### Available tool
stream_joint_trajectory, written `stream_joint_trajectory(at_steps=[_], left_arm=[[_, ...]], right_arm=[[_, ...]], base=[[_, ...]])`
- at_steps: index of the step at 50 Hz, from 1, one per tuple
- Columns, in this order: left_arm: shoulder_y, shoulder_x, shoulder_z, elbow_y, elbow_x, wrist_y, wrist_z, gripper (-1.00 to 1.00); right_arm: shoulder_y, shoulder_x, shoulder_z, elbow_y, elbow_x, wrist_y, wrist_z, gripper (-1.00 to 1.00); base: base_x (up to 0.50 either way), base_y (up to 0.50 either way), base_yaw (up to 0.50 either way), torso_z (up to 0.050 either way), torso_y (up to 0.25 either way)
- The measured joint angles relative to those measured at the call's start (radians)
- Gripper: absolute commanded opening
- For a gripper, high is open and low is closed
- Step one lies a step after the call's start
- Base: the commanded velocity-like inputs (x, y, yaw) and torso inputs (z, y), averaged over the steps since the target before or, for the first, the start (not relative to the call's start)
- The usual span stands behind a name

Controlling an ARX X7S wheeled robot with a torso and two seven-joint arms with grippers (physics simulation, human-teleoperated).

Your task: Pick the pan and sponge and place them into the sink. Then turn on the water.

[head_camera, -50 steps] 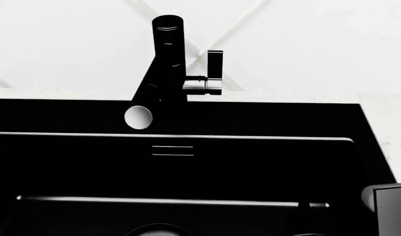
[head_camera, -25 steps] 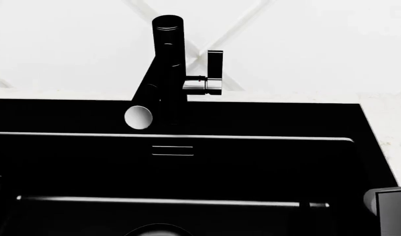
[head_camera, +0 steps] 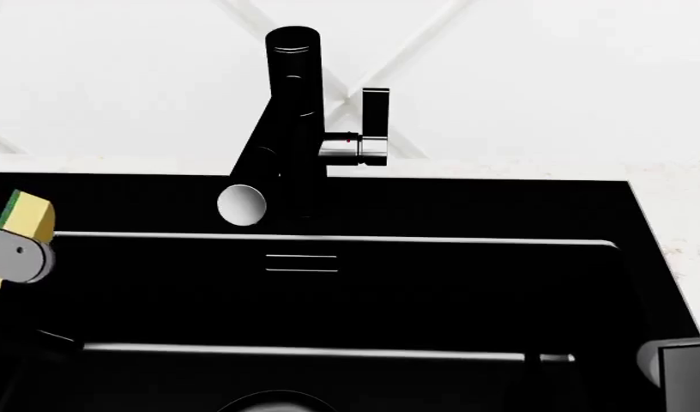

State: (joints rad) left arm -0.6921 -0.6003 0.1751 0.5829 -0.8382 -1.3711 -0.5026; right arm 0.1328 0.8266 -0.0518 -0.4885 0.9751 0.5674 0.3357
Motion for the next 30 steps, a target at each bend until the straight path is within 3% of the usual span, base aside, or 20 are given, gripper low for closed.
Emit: stream_joint_trajectory(at_steps=[7,21,30], left_arm=[[-0.005,-0.004,0.068,-0.009,0.020,0.025,0.022,-1.00],[-0.071,-0.092,0.407,-0.042,0.245,0.209,0.140,-1.00],[-0.104,-0.105,0.519,-0.119,0.327,0.290,0.196,-1.00]], right_arm=[[-0.004,0.000,0.002,-0.001,0.000,-0.003,0.001,1.00],[-0.012,-0.005,0.001,0.006,-0.006,-0.014,-0.005,1.00],[-0.013,-0.007,0.000,0.009,-0.006,-0.016,-0.007,1.00]], base=[[0.00,0.00,0.00,0.000,0.000],[0.00,0.00,0.00,0.000,0.000],[0.00,0.00,0.00,0.000,0.000]])
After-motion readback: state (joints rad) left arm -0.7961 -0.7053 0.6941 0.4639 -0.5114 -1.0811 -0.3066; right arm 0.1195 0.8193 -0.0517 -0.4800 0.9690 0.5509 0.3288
